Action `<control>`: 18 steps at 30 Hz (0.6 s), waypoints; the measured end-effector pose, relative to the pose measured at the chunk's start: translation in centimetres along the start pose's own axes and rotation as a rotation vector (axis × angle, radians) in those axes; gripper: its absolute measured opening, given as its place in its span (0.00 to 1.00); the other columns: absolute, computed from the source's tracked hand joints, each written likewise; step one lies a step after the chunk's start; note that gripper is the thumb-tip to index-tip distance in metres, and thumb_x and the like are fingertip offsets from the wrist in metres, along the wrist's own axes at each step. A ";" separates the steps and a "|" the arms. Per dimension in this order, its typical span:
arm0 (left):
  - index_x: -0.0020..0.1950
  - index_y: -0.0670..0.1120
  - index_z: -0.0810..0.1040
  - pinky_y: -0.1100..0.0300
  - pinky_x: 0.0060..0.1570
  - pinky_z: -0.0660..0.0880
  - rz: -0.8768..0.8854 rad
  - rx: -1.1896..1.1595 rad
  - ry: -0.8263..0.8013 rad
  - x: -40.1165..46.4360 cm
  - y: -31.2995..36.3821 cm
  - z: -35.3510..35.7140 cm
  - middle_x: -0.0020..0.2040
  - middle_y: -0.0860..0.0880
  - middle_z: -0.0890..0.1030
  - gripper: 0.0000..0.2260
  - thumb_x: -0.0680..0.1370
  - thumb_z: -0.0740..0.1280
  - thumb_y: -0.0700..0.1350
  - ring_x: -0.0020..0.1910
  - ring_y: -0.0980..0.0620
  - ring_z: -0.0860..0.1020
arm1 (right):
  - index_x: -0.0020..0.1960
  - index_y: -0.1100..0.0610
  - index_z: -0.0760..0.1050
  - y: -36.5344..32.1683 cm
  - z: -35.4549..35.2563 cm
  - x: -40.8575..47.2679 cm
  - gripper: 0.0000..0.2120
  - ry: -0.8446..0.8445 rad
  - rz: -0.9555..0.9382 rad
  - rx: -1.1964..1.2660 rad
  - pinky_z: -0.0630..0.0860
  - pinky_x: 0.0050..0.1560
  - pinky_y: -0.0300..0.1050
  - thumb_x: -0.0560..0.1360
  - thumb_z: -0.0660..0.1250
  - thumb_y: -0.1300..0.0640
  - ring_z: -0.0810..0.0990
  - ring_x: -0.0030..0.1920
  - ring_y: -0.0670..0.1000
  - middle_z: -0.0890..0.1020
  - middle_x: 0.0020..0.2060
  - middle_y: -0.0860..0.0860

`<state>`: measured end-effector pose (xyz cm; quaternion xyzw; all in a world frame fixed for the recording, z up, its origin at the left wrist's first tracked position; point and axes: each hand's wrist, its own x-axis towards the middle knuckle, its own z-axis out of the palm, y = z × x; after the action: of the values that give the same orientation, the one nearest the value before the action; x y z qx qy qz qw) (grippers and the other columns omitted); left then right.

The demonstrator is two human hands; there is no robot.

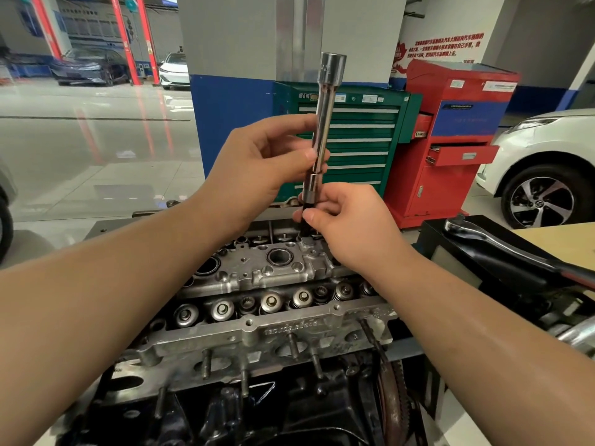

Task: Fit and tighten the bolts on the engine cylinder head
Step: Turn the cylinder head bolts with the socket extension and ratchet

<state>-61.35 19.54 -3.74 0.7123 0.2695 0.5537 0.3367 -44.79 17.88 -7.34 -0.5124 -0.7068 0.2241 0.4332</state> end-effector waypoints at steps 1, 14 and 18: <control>0.67 0.49 0.81 0.57 0.55 0.82 0.005 0.014 0.011 0.0 0.1 0.1 0.55 0.50 0.88 0.15 0.80 0.73 0.42 0.56 0.50 0.86 | 0.49 0.48 0.82 0.0 0.0 0.0 0.03 0.015 0.004 -0.012 0.73 0.42 0.38 0.77 0.73 0.55 0.83 0.41 0.42 0.87 0.40 0.44; 0.70 0.48 0.77 0.58 0.56 0.82 0.012 0.029 -0.034 -0.1 0.3 0.1 0.55 0.50 0.88 0.20 0.79 0.73 0.37 0.56 0.51 0.86 | 0.40 0.46 0.80 0.1 0.1 0.2 0.07 0.070 0.008 -0.030 0.72 0.38 0.38 0.73 0.78 0.51 0.80 0.33 0.39 0.84 0.33 0.43; 0.63 0.49 0.81 0.57 0.54 0.83 0.032 0.149 0.065 0.1 0.1 0.4 0.46 0.57 0.87 0.18 0.75 0.79 0.42 0.48 0.54 0.86 | 0.40 0.47 0.79 0.1 0.2 0.3 0.11 0.095 0.025 -0.036 0.74 0.39 0.39 0.69 0.80 0.46 0.80 0.35 0.41 0.82 0.33 0.44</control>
<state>-60.99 19.44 -3.67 0.7212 0.3096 0.5603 0.2649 -44.96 18.19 -7.46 -0.5391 -0.6828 0.1920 0.4541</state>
